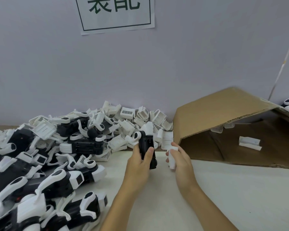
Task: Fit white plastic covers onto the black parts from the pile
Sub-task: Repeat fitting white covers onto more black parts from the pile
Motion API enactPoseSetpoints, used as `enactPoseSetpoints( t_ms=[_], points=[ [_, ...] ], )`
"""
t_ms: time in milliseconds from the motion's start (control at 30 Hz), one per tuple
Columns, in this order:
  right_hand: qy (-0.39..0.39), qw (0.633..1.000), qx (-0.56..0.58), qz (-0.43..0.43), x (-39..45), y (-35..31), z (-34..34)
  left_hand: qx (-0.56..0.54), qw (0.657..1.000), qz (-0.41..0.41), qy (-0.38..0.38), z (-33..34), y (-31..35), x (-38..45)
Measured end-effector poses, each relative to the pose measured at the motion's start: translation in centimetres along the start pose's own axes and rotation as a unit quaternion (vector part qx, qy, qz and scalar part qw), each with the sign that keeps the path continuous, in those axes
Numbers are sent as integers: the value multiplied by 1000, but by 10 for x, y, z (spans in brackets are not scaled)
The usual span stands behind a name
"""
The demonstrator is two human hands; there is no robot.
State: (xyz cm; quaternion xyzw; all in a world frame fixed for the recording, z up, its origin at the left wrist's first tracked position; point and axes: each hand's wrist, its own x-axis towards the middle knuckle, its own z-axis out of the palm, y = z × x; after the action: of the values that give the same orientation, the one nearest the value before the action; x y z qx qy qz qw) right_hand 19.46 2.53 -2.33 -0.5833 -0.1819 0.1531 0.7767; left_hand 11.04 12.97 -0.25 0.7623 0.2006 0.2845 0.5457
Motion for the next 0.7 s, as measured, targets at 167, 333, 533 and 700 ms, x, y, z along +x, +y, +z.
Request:
enactPoseSetpoints(
  t_ms=[167,333,533,700],
  points=[
    [75,992,-66,-83,-2,-1,0,-27,998,-41,-38,0,1,-3],
    [49,983,-123,-123,-6,0,6,13,998,-21,-55,3,4,-6],
    [51,979,-142,-139,-7,1,8,93,993,9,-79,11,1,-10],
    [36,971,-162,-174,-9,-2,10,111,990,26,-87,12,0,-9]
  ],
)
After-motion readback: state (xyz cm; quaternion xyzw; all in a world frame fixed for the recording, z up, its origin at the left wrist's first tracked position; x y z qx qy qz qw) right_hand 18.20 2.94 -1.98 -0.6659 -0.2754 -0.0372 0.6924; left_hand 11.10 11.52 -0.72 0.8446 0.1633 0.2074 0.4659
